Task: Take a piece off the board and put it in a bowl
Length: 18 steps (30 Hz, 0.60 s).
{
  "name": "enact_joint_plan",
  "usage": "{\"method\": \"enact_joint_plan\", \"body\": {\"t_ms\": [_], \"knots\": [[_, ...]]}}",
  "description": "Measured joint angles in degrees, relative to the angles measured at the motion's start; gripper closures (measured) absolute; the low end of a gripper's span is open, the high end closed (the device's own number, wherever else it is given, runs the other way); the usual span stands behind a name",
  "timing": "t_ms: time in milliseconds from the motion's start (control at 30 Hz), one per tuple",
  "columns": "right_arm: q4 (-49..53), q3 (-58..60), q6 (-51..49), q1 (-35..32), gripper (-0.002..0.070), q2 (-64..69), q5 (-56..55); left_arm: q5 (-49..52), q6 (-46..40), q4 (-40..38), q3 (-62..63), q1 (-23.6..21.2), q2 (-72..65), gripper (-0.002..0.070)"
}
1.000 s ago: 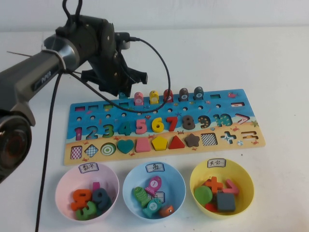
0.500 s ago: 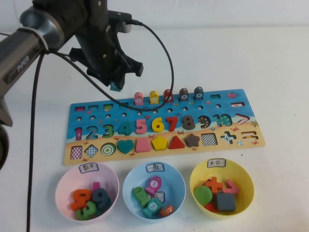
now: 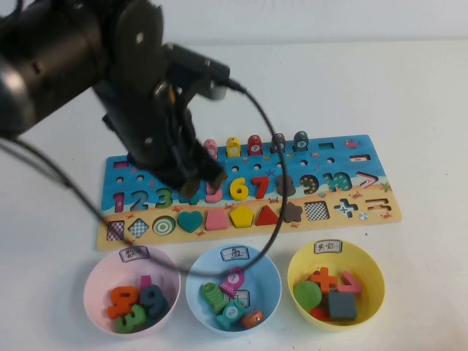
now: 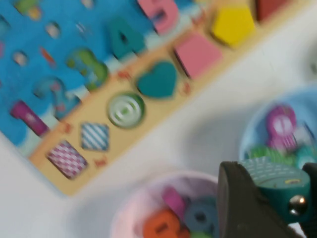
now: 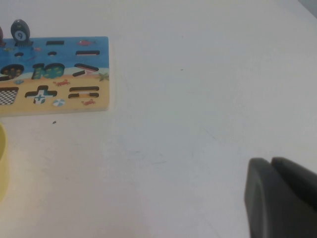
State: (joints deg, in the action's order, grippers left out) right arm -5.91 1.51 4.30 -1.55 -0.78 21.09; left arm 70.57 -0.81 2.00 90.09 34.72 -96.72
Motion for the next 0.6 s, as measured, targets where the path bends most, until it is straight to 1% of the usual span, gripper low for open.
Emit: {"method": "enact_joint_plan", "body": {"t_ms": [133, 267, 433, 600], "knots": [[-0.1, 0.0, 0.0, 0.0, 0.0694, 0.0, 0.0, 0.0, -8.1, -5.0, -9.3, 0.0, 5.3, 0.0476], [-0.1, 0.0, 0.0, 0.0, 0.0694, 0.0, 0.0, 0.0, -16.5, -10.2, -15.5, 0.0, 6.3, 0.0476], [-0.2, 0.0, 0.0, 0.0, 0.0694, 0.0, 0.0, -4.2, -20.2, -12.7, -17.7, 1.2, 5.7, 0.0476], [-0.2, 0.0, 0.0, 0.0, 0.0694, 0.0, 0.0, -7.4, -23.1, -13.0, -17.7, 4.5, 3.4, 0.0476]]}}
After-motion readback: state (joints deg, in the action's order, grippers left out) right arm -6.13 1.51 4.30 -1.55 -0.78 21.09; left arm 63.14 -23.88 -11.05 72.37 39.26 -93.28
